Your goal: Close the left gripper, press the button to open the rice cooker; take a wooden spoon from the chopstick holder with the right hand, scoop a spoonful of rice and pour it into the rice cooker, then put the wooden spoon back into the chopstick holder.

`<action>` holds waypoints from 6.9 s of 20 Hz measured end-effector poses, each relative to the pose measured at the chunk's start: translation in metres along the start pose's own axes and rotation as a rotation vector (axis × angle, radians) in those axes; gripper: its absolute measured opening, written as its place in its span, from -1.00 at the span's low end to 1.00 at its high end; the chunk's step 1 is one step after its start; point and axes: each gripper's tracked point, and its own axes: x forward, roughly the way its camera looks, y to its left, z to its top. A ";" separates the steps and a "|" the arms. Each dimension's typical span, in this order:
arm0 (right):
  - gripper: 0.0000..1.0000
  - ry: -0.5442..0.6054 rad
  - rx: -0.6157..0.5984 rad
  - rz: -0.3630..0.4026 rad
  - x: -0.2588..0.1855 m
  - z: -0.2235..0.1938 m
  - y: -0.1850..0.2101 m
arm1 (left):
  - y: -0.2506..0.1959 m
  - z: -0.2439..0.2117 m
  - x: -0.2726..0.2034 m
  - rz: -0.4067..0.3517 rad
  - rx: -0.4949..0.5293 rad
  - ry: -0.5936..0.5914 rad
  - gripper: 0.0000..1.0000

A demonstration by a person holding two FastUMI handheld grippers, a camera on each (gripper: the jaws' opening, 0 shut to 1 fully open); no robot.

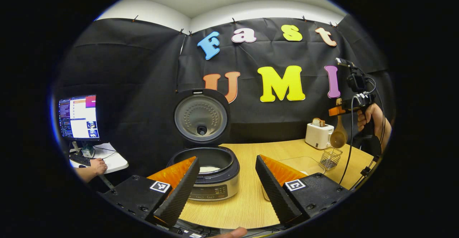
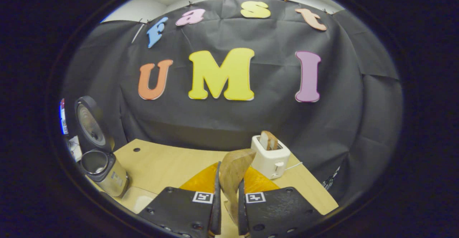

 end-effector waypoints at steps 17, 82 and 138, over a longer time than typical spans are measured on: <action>-0.65 0.068 -0.253 0.106 0.005 -0.123 0.173 | 0.001 -0.002 -0.001 0.001 0.028 0.000 0.99; -0.63 0.794 1.273 0.375 -0.051 -0.203 0.165 | -0.004 -0.024 0.024 -0.039 -0.039 0.062 1.00; -0.65 0.502 0.539 0.454 -0.022 -0.030 0.436 | 0.152 -0.049 0.005 0.187 -0.092 0.089 1.00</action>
